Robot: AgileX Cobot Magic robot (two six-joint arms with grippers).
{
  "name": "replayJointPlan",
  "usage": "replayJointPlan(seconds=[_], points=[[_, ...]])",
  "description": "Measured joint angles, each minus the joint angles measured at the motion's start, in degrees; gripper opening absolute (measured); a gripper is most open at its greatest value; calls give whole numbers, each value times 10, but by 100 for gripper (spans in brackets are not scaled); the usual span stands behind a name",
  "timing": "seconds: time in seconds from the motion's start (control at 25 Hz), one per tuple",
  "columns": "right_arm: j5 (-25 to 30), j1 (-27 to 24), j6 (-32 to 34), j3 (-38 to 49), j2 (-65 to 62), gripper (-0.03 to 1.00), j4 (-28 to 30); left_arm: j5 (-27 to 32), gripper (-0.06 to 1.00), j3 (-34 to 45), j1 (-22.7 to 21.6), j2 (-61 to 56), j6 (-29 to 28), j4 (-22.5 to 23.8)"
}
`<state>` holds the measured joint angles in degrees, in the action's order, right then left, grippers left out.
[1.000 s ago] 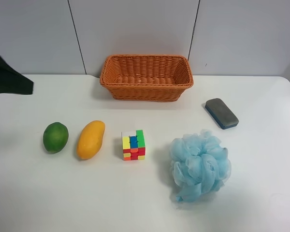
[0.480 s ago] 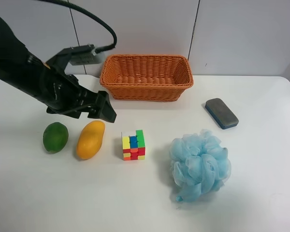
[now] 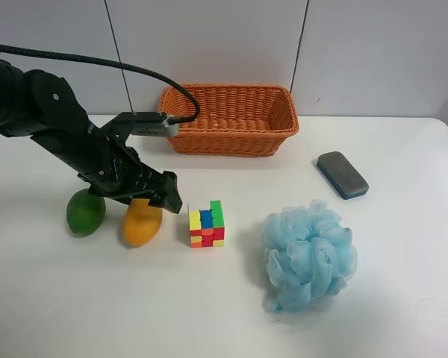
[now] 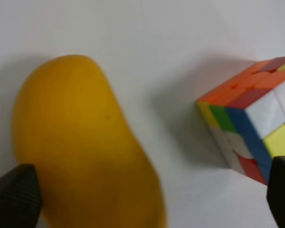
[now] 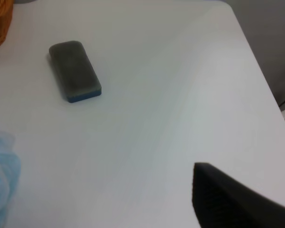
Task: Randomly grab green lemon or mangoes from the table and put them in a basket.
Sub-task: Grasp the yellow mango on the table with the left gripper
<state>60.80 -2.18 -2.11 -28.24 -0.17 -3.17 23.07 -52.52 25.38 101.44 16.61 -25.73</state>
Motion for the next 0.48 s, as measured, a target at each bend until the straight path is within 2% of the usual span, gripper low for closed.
replayJointPlan(seconds=[0.16,0.48], points=[[0,0,0,0,0,81,0,-1,86,0,-5,27,0,9],[0,0,0,0,0,81,0,-9,85,0,-10,44,0,11]])
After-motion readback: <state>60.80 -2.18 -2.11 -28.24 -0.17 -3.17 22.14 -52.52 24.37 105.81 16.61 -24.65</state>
